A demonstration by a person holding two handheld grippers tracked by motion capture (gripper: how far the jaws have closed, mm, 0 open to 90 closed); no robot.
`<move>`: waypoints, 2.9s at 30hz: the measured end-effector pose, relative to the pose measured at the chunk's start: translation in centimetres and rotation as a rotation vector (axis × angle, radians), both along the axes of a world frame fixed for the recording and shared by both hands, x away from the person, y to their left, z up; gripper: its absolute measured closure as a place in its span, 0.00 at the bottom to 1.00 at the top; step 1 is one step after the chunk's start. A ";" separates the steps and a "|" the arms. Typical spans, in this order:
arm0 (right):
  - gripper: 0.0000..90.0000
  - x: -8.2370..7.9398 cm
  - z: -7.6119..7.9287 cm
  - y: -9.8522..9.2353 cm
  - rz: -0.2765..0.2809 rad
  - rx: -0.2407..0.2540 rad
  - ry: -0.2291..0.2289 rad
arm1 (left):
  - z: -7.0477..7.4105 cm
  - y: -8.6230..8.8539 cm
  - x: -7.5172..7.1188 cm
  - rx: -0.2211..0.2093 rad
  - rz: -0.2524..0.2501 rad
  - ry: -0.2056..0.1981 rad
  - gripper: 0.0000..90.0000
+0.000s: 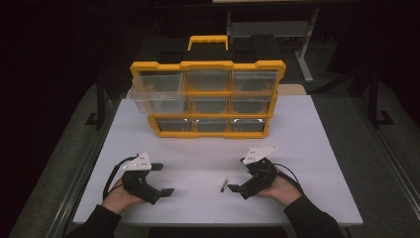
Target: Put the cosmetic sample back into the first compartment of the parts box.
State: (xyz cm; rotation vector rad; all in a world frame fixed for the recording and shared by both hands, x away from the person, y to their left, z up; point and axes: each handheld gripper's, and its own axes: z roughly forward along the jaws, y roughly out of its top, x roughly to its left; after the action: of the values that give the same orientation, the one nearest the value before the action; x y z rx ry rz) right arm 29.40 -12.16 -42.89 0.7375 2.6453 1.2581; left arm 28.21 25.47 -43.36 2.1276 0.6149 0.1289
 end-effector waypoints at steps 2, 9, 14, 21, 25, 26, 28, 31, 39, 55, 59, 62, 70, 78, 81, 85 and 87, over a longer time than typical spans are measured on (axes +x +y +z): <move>0.00 0.1 0.0 0.2 0.001 0.000 0.001 | 0.0 0.0 0.0 -0.002 -0.001 0.003 0.00; 0.00 0.5 0.1 1.0 0.014 0.001 -0.004 | 0.0 -0.1 0.0 -0.005 -0.005 0.006 0.00; 0.00 0.7 0.1 1.5 0.026 0.001 -0.003 | 0.0 -0.1 0.0 -0.006 -0.007 0.011 0.00; 0.00 1.0 0.3 2.0 0.036 0.003 -0.005 | -0.1 -0.1 0.0 0.002 -0.013 0.014 0.00; 0.00 1.3 0.5 2.3 0.044 0.000 -0.006 | -0.1 -0.2 0.0 0.003 -0.014 0.013 0.00; 0.00 1.3 0.5 2.4 0.045 0.001 -0.005 | -0.1 -0.2 0.0 0.002 -0.013 0.013 0.00; 0.00 1.4 0.5 2.6 0.051 -0.002 -0.005 | -0.1 -0.2 0.0 0.001 -0.013 0.012 0.00; 0.00 1.5 0.5 2.9 0.060 -0.012 -0.001 | -0.1 -0.1 0.0 0.003 -0.014 0.012 0.00; 0.00 1.9 0.7 4.0 0.092 -0.021 -0.002 | -0.1 -0.2 0.0 0.000 -0.014 0.011 0.00; 0.05 2.1 0.4 4.8 0.162 -0.091 0.024 | -0.1 -0.2 0.0 -0.001 -0.017 0.010 0.00; 0.09 2.1 0.3 4.7 0.177 -0.103 0.030 | -0.1 -0.1 0.0 0.000 -0.018 0.010 0.00; 0.14 2.1 0.3 4.7 0.187 -0.115 0.032 | -0.1 -0.1 0.0 0.000 -0.018 0.011 0.00; 0.20 2.0 0.0 4.5 0.215 -0.150 0.034 | -0.1 -0.1 0.0 0.000 -0.019 0.010 0.00; 0.27 1.9 -0.2 4.5 0.239 -0.171 0.040 | -0.1 -0.1 0.0 0.001 -0.021 0.011 0.00; 0.30 1.8 -0.4 4.5 0.245 -0.178 0.041 | -0.1 -0.1 0.0 0.001 -0.021 0.012 0.00; 0.32 1.8 -0.5 4.5 0.257 -0.193 0.034 | -0.1 -0.1 0.0 0.001 -0.020 0.013 0.00; 0.35 1.8 -0.6 4.6 0.265 -0.200 0.035 | -0.1 -0.2 0.0 0.000 -0.024 0.013 0.00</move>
State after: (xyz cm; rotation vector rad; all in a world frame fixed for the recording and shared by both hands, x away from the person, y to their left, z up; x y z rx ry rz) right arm 31.19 -7.61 -43.54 0.3933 2.9170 1.0179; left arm 28.23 25.32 -43.51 2.1367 0.5971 0.1017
